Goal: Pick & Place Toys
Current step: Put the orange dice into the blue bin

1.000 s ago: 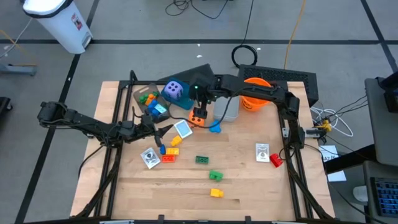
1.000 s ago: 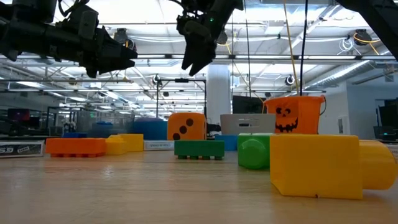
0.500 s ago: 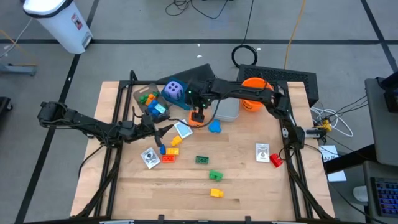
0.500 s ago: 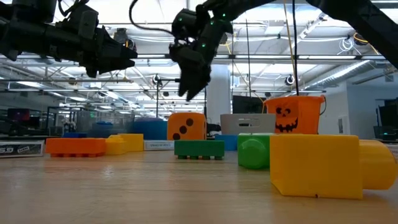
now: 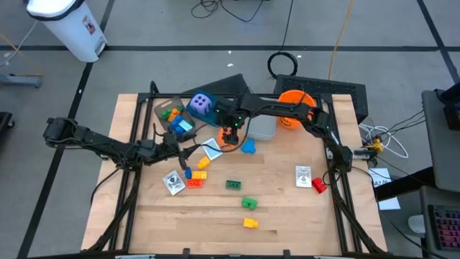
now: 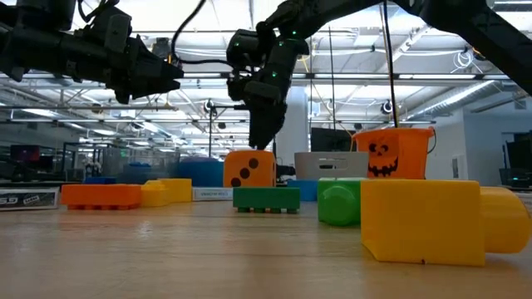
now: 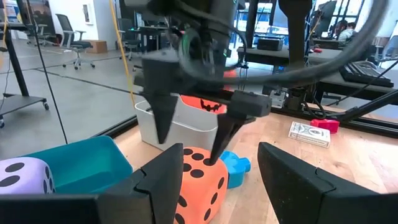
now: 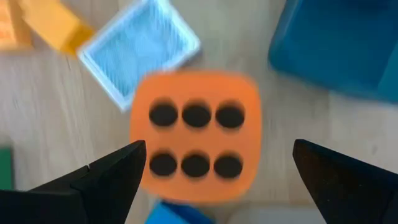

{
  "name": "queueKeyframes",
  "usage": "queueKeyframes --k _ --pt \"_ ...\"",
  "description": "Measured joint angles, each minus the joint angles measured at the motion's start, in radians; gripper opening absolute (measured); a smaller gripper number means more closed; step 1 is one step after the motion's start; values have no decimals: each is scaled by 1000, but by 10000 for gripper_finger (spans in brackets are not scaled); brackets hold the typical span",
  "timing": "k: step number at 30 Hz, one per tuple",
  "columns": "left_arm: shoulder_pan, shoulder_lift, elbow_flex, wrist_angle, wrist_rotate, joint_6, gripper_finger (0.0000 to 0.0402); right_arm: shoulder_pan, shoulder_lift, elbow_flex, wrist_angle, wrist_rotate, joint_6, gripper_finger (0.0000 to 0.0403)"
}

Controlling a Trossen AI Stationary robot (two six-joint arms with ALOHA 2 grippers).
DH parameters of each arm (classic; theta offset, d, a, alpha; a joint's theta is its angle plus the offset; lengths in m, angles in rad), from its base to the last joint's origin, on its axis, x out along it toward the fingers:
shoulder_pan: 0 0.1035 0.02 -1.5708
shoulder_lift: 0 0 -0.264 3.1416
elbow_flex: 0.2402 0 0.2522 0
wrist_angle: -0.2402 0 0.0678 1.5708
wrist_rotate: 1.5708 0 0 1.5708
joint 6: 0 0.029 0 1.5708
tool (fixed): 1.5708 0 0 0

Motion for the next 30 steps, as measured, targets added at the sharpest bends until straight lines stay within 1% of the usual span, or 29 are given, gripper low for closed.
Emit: queueKeyframes --k 21,27,30 --pt "0 0 0 -1 0 0 216 -5 8 0 10 7 -34 400" --pt "0 0 0 -2 0 0 216 -14 0 -75 65 -2 -32 400" --pt "0 0 0 -2 0 0 216 -22 0 -96 78 -35 -26 400"
